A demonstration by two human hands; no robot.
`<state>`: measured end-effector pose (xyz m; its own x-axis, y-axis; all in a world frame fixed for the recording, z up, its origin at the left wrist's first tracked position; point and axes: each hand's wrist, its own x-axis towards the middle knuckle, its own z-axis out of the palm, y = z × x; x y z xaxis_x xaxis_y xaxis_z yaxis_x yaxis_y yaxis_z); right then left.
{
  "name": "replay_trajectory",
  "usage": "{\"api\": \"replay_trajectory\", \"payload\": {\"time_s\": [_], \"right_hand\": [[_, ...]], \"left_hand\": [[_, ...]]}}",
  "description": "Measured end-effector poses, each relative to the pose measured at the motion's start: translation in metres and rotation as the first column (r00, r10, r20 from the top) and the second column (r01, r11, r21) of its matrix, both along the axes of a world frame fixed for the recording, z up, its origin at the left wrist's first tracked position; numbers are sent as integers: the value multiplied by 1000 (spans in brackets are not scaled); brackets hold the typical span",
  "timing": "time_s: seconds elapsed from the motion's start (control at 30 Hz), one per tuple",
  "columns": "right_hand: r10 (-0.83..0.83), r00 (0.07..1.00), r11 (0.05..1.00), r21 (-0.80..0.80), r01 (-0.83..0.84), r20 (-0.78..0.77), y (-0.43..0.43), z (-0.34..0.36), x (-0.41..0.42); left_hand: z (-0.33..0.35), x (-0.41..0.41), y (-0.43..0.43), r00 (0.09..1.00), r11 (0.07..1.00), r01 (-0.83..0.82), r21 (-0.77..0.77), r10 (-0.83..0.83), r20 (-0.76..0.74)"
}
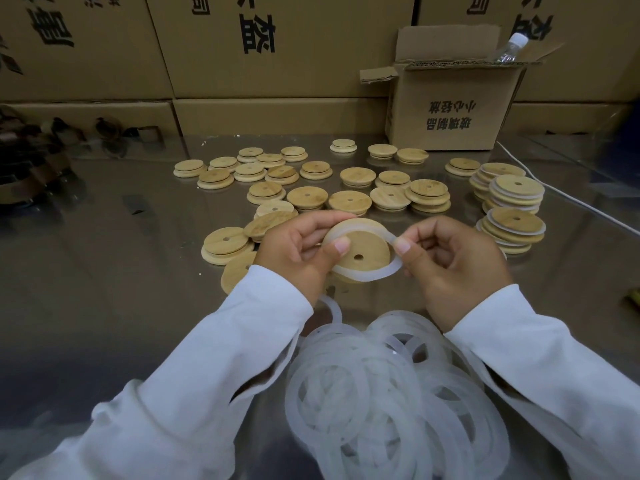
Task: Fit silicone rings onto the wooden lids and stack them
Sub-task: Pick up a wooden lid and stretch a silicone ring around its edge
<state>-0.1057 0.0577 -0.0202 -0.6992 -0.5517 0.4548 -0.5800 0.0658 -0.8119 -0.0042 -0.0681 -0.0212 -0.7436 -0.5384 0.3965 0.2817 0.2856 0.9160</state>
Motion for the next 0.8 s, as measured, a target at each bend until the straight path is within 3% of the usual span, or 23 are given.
{"api": "replay_trajectory", "payload": {"time_s": [0.23,0.47,0.7,0.8], "right_hand": [[48,995,999,-30,-45,93,-1,3,0],[48,967,997,-66,-32,250,-4,-2,1],[-82,945,994,-40,99,315,-12,-14,9],[-118,932,991,-22,134,342,-12,-13,7]], "left_hand": [[-5,-3,-2,998,970,65,235,-66,-4],[-7,-4,1,998,972,31,233,-44,48],[-10,-9,3,997,943,-69,325,57,45],[-11,-10,7,999,941,-38,337,30,27]]}}
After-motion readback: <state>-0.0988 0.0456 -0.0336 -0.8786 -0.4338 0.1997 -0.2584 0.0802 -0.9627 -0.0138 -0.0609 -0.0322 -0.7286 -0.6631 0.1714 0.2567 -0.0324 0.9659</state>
